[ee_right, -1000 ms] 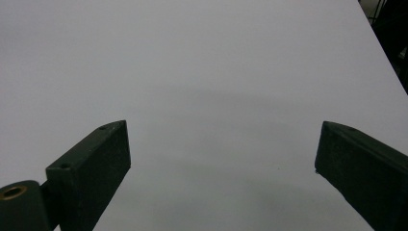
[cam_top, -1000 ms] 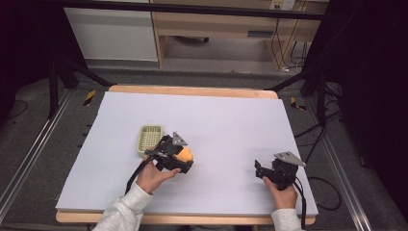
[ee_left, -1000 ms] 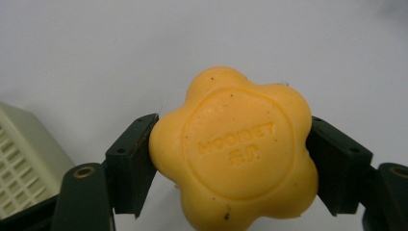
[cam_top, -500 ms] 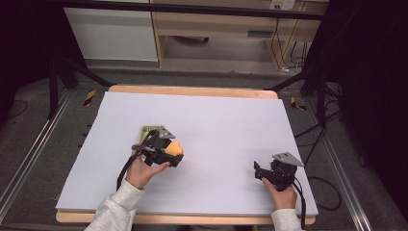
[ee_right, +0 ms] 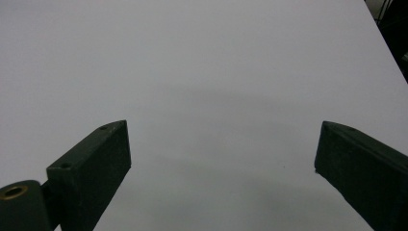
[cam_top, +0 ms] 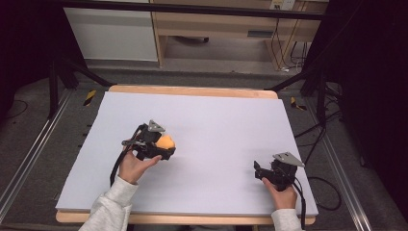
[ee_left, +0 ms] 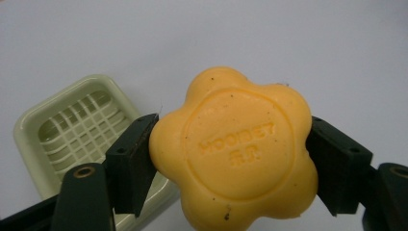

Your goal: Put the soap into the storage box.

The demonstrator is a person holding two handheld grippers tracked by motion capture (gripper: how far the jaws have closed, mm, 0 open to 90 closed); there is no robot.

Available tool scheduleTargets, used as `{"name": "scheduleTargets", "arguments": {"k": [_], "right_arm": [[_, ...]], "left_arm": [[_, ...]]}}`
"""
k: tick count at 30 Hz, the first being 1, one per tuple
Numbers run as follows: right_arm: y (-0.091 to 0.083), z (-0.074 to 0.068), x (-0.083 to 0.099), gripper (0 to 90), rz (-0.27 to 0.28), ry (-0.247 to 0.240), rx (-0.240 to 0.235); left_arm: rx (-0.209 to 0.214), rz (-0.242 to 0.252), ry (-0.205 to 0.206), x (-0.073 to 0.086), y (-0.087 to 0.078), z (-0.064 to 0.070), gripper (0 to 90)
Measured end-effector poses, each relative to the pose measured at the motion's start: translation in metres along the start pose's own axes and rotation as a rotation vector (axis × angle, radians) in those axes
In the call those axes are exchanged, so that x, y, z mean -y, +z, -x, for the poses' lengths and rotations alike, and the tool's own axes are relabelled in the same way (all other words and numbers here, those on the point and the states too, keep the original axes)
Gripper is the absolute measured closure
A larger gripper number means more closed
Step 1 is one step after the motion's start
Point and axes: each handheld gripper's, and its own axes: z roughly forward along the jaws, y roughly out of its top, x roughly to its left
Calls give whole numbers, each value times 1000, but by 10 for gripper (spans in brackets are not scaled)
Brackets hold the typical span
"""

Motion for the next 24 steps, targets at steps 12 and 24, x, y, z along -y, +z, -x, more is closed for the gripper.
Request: {"name": "scheduleTargets", "arguments": {"k": [12,24], "right_arm": [[-1,-1,-1,58,9,4,-3],[-1,-2,-1,58,4,3,-6]], "left_arm": [[-42,5,-42,2,-1,-20,262],[-74,-6,-80,5,5,-39,262]]}}
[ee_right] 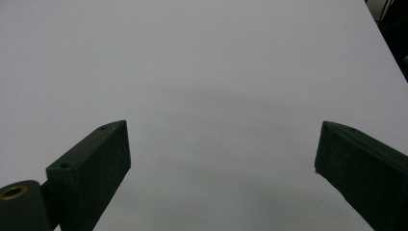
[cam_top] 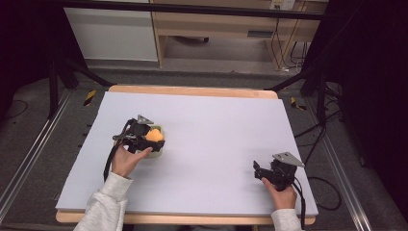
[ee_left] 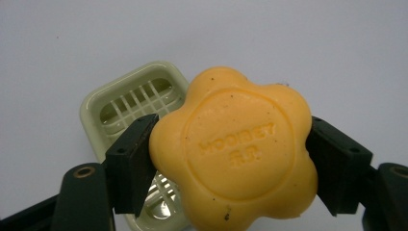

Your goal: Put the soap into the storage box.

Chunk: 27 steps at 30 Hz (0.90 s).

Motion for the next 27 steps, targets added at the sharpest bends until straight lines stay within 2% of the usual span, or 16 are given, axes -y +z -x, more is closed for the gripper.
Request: {"name": "scheduleTargets", "arguments": {"k": [27], "right_arm": [[2,-1,-1,58,0,-3,1]], "left_arm": [[-49,-23,-49,2,17,-26,262]]}}
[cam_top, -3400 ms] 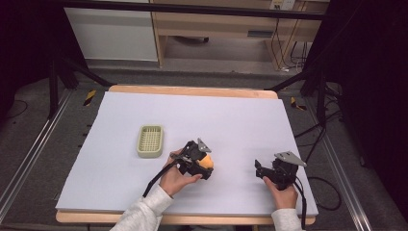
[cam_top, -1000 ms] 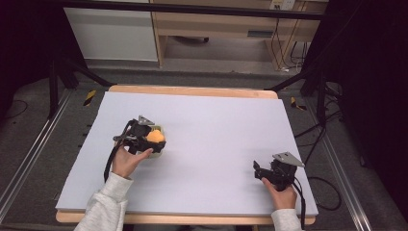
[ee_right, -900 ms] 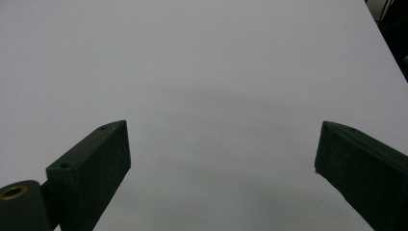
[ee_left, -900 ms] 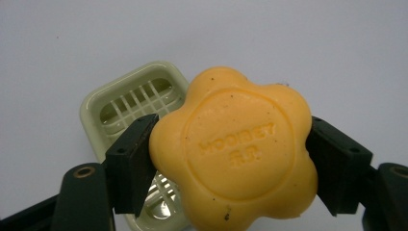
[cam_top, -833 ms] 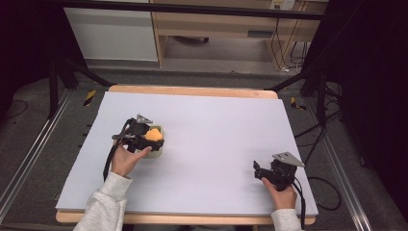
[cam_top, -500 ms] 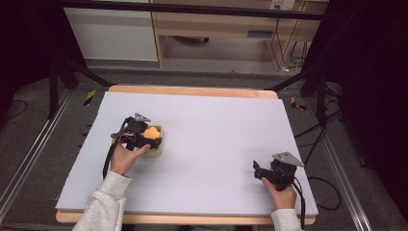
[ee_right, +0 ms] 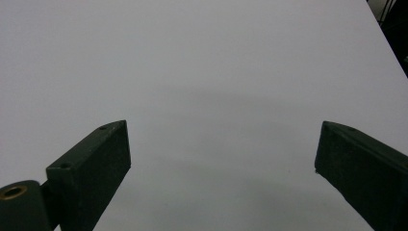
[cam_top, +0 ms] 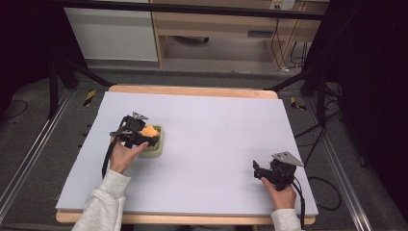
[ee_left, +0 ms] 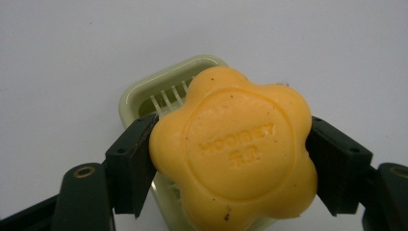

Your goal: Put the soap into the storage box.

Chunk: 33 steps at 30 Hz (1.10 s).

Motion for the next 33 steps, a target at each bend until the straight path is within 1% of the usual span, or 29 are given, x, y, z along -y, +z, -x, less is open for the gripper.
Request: {"name": "scheduleTargets", "arguments": {"k": [8,10,11,12,18,33], "right_arm": [[0,0,0,58,0,0,-1],[0,0,0,58,0,0,-1],[0,0,0,58,0,0,-1],[0,0,0,58,1,0,-2],[0,0,0,58,-2,1,-3],[0,0,0,60,-1,3,-3]], "left_arm": [[-6,-9,-1,1,7,-1,262],[-10,-18,5,1,9,-1,263],[-12,-17,2,1,11,-1,263],[-14,-25,9,1,11,-1,262],[-18,-40,7,2,17,-3,262],[-23,-60,9,4,26,-3,262]]}}
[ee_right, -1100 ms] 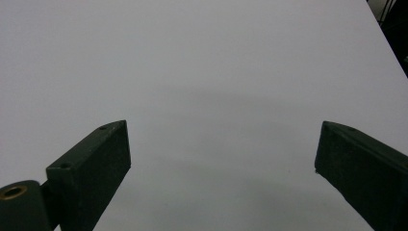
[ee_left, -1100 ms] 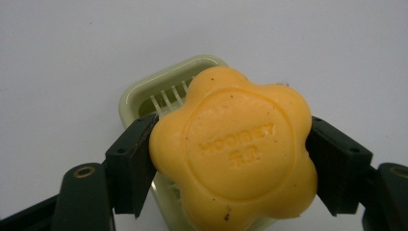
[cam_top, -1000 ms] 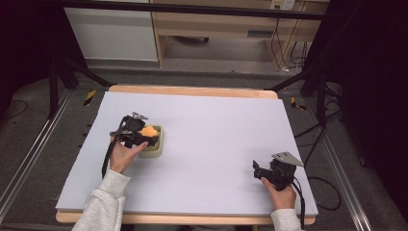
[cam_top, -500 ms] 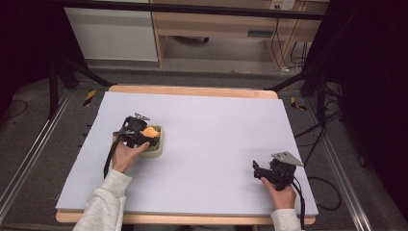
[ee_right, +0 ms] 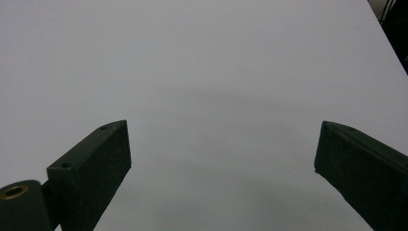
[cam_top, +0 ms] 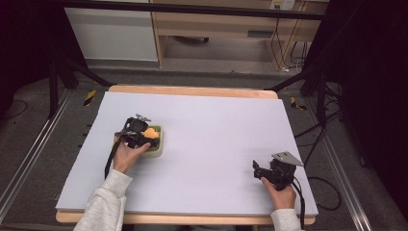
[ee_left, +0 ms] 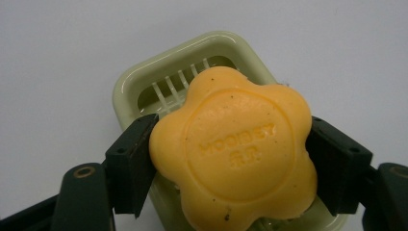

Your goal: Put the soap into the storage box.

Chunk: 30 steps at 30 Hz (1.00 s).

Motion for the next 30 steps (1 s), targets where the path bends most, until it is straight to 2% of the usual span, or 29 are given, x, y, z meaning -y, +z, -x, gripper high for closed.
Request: {"name": "scheduleTargets", "arguments": {"k": [10,25,30], "right_arm": [[0,0,0,60,1,-1,1],[0,-1,-1,59,0,-4,-1],[-1,-1,-1,59,1,-3,-1]], "left_arm": [[-2,0,6,0,2,1,262],[-7,2,-7,0,4,2,255],[-11,11,-12,0,2,1,221]]}}
